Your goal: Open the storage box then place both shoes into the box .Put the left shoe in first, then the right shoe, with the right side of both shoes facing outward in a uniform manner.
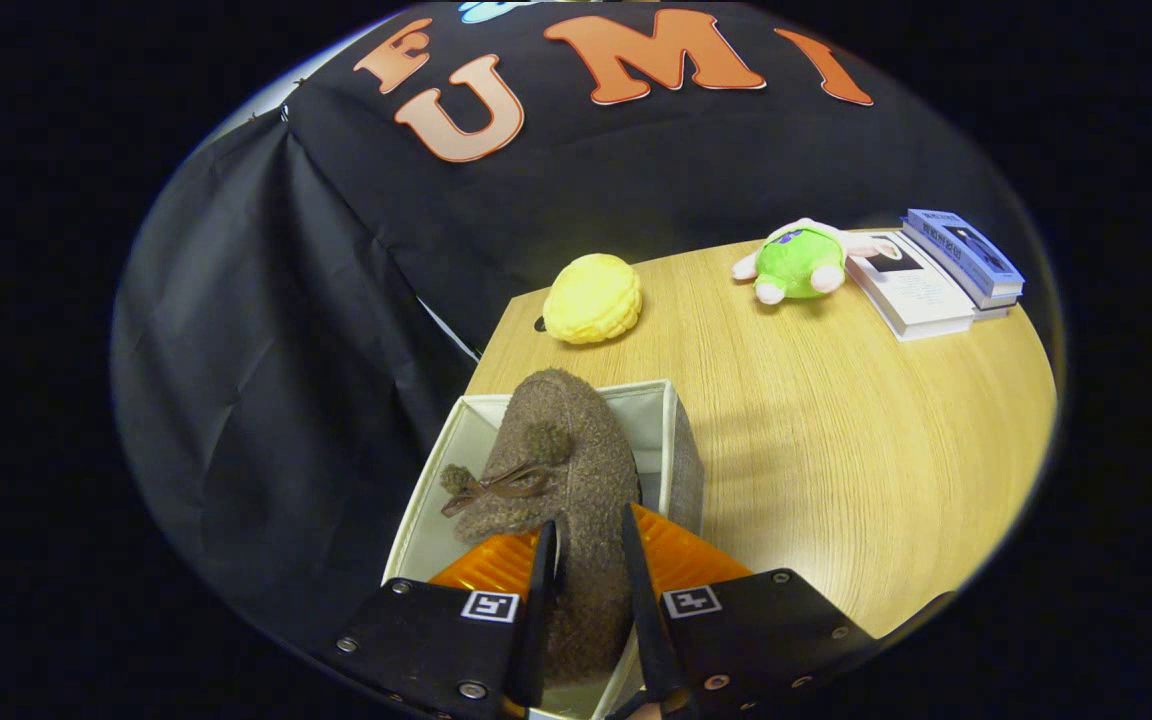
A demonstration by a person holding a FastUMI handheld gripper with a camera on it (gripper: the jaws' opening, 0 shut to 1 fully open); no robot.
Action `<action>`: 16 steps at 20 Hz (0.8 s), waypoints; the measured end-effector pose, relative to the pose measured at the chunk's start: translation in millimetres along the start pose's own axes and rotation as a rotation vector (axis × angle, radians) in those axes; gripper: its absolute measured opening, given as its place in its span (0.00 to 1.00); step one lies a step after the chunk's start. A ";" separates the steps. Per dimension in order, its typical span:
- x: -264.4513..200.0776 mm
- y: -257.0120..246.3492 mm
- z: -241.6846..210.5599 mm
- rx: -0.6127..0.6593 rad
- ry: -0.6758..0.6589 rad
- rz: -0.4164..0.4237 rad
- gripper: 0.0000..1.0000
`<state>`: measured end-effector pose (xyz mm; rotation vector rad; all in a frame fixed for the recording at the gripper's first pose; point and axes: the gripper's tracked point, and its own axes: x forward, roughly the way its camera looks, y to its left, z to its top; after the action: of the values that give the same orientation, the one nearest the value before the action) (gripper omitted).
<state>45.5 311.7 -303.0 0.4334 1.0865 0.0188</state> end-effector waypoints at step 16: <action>-155.8 -31.0 99.6 -0.141 -0.436 0.136 0.71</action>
<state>51.1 215.3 -142.3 0.3612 0.6214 0.1152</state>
